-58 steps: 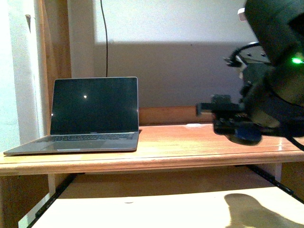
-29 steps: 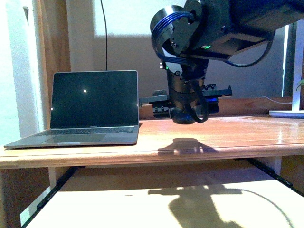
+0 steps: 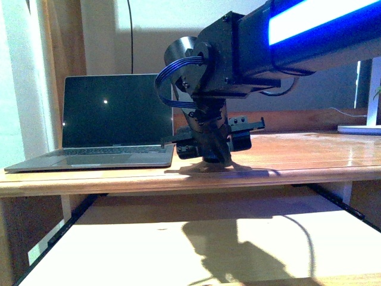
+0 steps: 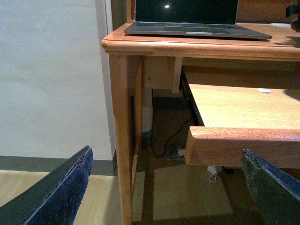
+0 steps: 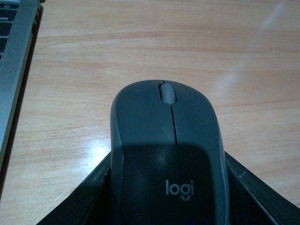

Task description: Place mouse

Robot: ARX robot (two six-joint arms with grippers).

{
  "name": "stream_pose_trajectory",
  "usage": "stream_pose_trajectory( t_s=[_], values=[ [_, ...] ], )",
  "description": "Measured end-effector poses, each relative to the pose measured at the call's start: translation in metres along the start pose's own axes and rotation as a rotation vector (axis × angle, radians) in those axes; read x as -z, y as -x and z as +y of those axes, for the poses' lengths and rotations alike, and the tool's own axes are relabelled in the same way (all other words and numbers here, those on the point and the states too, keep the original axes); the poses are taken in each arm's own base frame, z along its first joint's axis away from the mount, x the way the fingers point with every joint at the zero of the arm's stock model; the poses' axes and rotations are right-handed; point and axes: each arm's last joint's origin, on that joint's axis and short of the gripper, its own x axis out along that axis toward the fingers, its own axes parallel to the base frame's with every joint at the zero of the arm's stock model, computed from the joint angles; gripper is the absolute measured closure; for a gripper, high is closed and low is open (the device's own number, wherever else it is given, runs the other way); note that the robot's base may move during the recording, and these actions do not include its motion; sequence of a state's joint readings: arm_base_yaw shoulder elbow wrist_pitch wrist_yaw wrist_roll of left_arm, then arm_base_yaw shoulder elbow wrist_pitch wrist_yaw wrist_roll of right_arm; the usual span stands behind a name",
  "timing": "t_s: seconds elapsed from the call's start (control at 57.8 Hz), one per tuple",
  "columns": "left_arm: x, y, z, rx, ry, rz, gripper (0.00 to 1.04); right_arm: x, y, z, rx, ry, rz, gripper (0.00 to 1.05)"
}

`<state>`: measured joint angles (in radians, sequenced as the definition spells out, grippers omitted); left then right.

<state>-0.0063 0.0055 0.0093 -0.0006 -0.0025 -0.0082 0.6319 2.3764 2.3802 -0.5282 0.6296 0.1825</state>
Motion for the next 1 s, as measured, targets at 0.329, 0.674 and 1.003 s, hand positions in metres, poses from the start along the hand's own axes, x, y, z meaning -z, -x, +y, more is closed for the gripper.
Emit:
stream_pose_trajectory(
  t_s=[0.329, 0.674, 1.003],
  values=[
    [0.000, 0.000, 0.000, 0.000, 0.000, 0.000, 0.08, -0.005, 0.000, 0.006, -0.044, -0.043, -0.043, 0.19],
    [0.000, 0.000, 0.000, 0.000, 0.000, 0.000, 0.08, -0.019, 0.045, -0.070, -0.203, -0.201, -0.201, 0.07],
    [0.000, 0.000, 0.000, 0.000, 0.000, 0.000, 0.08, 0.071, 0.145, -0.201, -0.538, -0.099, -0.312, 0.07]
  ],
)
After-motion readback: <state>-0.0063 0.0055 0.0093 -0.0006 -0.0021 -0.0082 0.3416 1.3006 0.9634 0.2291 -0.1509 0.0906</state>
